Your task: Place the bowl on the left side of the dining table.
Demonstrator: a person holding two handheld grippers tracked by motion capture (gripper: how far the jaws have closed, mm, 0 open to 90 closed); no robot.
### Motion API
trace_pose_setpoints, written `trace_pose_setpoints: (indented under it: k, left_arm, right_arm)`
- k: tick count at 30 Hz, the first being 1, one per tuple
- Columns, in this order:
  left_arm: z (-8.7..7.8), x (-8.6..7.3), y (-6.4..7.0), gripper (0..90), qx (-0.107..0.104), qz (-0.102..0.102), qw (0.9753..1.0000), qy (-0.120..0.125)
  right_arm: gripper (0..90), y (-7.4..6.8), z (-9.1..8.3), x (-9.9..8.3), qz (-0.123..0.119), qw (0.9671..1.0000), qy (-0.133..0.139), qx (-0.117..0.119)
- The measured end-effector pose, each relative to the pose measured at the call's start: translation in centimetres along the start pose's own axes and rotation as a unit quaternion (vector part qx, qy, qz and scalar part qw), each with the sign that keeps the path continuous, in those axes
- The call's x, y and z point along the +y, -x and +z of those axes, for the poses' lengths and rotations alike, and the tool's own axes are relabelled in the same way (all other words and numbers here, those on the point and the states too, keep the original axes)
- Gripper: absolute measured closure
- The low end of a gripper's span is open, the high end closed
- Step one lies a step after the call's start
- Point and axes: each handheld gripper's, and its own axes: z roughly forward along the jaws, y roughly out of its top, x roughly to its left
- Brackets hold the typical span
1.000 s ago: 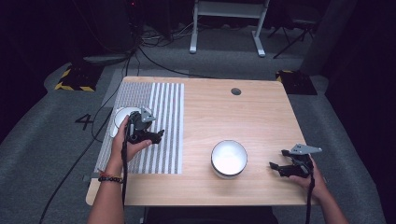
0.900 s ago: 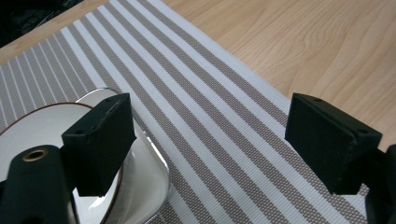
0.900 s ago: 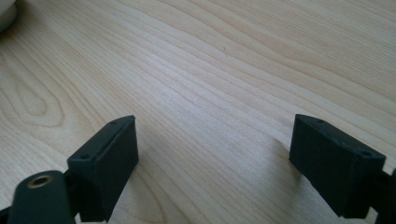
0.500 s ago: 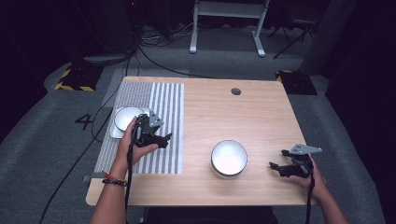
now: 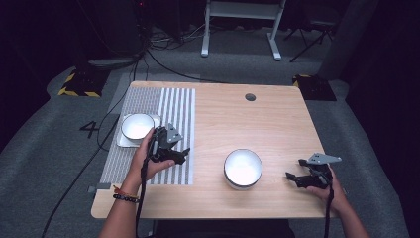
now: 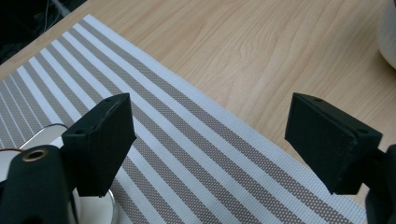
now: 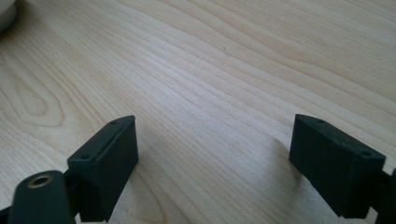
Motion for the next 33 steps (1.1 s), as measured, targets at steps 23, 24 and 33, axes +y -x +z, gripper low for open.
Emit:
trace_pose_setpoints:
  k: [23,24,33]
  left_arm:
    - [1.3,-0.3,4.2,15.9,-0.032,0.083,0.9954,-0.036]
    - [1.5,-0.5,4.6,15.9,-0.038,0.078,0.9955,-0.038]
    - [1.9,-1.2,5.8,15.9,-0.042,0.081,0.9947,-0.046]
  right_arm:
    - [15.6,0.0,0.0,0.0,0.0,1.0,0.0,-0.001]
    - [15.6,0.0,0.0,0.0,0.0,1.0,0.0,0.0]
    - [15.6,0.0,0.0,0.0,0.0,1.0,0.0,-0.001]
